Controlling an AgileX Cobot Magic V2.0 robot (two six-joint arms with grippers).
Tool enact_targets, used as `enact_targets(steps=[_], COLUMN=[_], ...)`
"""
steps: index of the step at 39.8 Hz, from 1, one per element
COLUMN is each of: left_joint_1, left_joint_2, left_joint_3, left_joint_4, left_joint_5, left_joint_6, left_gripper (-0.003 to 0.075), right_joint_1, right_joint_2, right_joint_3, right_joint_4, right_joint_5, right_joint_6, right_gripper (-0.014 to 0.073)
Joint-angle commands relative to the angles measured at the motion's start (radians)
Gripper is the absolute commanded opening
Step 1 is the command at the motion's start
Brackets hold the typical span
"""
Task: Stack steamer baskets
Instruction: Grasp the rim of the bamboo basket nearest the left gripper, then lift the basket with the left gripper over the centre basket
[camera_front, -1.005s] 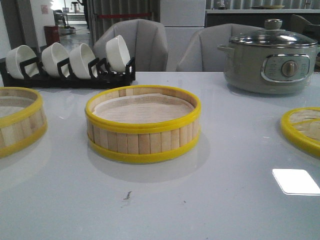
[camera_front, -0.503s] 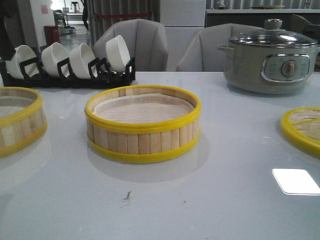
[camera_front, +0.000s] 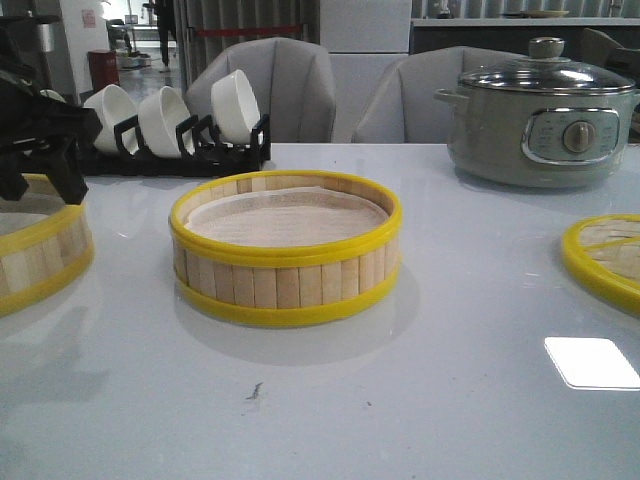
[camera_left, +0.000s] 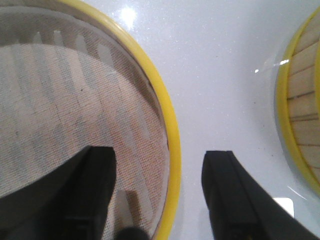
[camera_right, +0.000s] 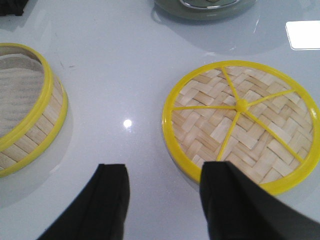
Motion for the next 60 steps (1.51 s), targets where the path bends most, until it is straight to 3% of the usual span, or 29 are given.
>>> enact_targets(steps=[1,13,17,19,24,27,38,51,60], left_joint_1=[-0.006,-0.006,-0.006,-0.006,-0.006,-0.006,-0.054,-0.257,-0.419], left_joint_2=[-0.012,0.065,0.077,0.077,0.075,0.074,0.073,0.073,0.073], left_joint_3=[-0.052,-0.056,-0.056,-0.056,-0.063,-0.072,-0.214,-0.42,-0.448], left_joint_4=[-0.012,-0.012,-0.012,-0.012,-0.012,-0.012,-0.012,-0.012,-0.012], left_joint_5=[-0.047,-0.033,-0.024,-0.024,-0.028,-0.023,0.069,0.155,0.132], left_joint_6=[-0.005,-0.005,-0.005,-0.005,-0.005,-0.005,-0.005,-0.005,-0.005], left_gripper=[0.0443,0.044,0.0401,0.0341,0.0071,0.0104,0.0085,0.0085,0.0085], right_joint_1=[-0.001,-0.001,-0.001,-0.001,-0.001,-0.001,-0.001,-0.001,-0.001], right_joint_2=[-0.005,-0.005,-0.005,-0.005,-0.005,-0.005,-0.005,-0.005,-0.005], right_joint_3=[-0.036,-0.036,-0.036,-0.036,-0.036,-0.036,-0.036,-0.036,-0.036], right_joint_4=[0.0,0.0,0.0,0.0,0.0,0.0,0.0,0.0,0.0], right_joint_5=[-0.077,-0.077,-0.077,-0.077,-0.077,-0.077,-0.077,-0.077,-0.077], right_joint_6=[-0.007,-0.007,-0.007,-0.007,-0.007,-0.007,-0.007,-0.007,-0.007], right_gripper=[0.0446,0.0446,0.0446,0.0446,0.0446,0.0446,0.0446,0.0446,0.0446])
